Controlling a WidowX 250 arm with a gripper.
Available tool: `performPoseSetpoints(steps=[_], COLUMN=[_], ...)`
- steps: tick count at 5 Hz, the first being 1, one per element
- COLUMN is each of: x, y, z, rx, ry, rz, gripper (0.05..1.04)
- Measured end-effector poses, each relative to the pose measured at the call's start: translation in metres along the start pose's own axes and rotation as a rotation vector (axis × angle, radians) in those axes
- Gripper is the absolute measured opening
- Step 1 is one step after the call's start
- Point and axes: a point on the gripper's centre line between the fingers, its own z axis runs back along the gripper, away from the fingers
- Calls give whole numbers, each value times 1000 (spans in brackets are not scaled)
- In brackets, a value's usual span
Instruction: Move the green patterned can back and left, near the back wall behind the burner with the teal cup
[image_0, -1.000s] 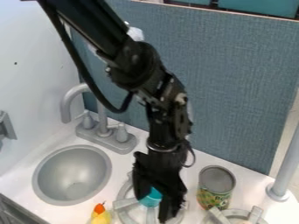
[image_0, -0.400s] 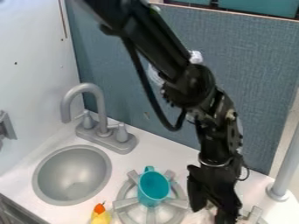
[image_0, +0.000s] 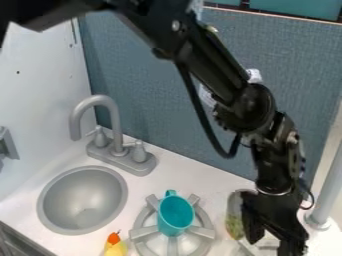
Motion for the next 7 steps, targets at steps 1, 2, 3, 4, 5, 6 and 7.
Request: performPoseSetpoints(steps=[1, 2, 3, 4, 5, 6, 7], x=[8, 17, 25, 34, 39, 40, 43], y=[-1, -1, 11, 26, 36, 55, 76], z=[-7, -12, -18, -22, -23, -21, -19], rx=[-14, -31, -45, -69, -61, -9, 87], ry=[-11, -35, -57, -91, -97, -111, -152], rz=[23, 40, 81, 120, 131, 164, 229], gripper=[1002, 1002, 1002, 1002, 1002, 1002, 1002])
